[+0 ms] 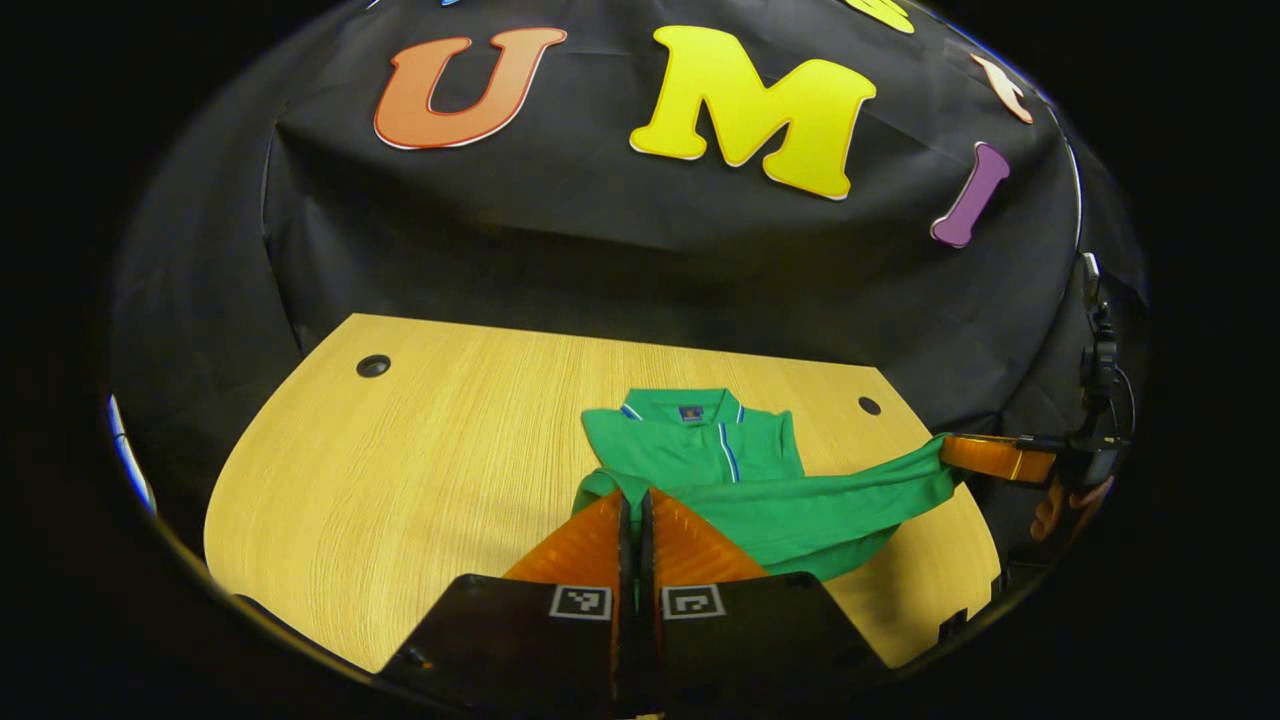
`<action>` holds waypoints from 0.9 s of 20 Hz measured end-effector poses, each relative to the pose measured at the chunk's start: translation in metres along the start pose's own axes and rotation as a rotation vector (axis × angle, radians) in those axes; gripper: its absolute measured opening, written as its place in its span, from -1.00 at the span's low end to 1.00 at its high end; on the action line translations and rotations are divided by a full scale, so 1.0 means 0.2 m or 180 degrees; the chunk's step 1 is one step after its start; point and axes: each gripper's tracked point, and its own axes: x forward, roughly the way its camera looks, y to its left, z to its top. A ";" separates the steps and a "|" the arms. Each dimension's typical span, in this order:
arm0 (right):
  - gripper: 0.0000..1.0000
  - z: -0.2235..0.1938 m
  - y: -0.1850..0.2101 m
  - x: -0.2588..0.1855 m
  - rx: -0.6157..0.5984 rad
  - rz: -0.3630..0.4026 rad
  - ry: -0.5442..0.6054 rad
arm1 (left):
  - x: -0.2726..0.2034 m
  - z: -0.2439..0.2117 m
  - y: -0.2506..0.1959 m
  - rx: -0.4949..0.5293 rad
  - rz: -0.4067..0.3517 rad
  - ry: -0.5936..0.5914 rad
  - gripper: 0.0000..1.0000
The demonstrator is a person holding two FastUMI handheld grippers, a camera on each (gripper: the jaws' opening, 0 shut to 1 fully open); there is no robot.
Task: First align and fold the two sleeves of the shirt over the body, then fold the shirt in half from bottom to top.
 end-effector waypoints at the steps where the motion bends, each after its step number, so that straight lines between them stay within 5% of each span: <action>1: -1.00 0.05 -0.01 0.04 -0.0010 -0.0032 -0.0007 | 0.05 0.05 0.01 -0.0006 0.0005 -0.0029 -0.89; 12: -1.00 0.51 -0.06 0.59 -0.0021 -0.0015 -0.0083 | 0.61 0.42 0.07 -0.0062 0.0043 -0.0185 -0.88; 18: -1.00 0.48 -0.05 0.87 -0.0083 0.0042 0.0026 | 0.87 0.34 0.17 0.0041 0.0257 -0.0047 -0.75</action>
